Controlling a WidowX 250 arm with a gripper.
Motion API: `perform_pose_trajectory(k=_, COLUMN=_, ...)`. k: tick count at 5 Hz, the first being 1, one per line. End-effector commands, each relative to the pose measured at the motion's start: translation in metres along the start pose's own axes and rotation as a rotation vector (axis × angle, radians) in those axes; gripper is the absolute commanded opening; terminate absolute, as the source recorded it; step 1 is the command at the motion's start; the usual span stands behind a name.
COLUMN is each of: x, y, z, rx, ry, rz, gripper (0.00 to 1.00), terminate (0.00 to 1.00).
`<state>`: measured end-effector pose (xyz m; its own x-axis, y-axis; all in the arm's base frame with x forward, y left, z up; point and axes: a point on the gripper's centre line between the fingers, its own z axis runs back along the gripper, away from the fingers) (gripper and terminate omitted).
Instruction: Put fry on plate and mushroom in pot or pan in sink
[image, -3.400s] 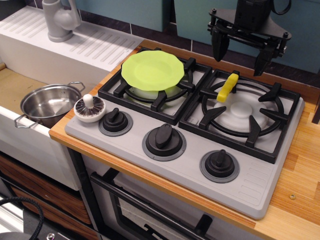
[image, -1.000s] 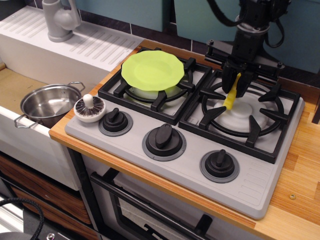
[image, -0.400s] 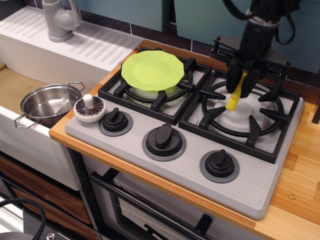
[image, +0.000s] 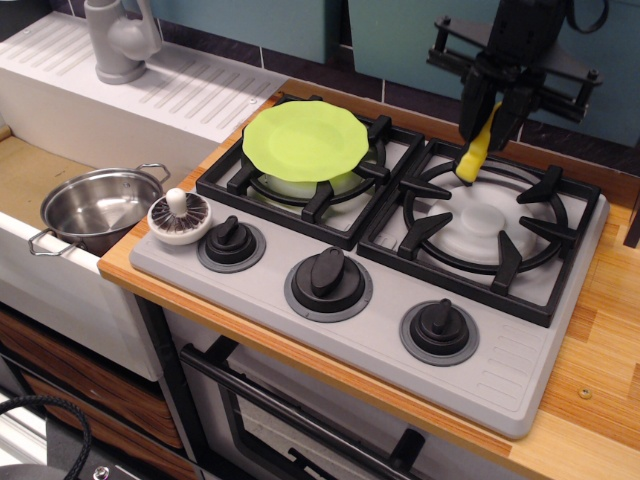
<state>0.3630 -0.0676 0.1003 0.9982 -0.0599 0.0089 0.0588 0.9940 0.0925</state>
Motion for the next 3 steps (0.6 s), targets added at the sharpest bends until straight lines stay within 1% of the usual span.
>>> perform_pose_trajectory(k=1, x=0.033, y=0.052, z=0.029, rx=-0.012, ry=-0.13, rz=-0.077, gripper=0.0, terminate=0.0)
perform_pose_trajectory(k=2, x=0.039, y=0.075, z=0.023, rx=-0.011, ry=-0.148, rz=-0.115, gripper=0.0, terminate=0.0)
perform_pose_trajectory(k=3, x=0.037, y=0.094, z=0.021, rx=0.007, ry=-0.158, rz=-0.133, gripper=0.0, terminate=0.0)
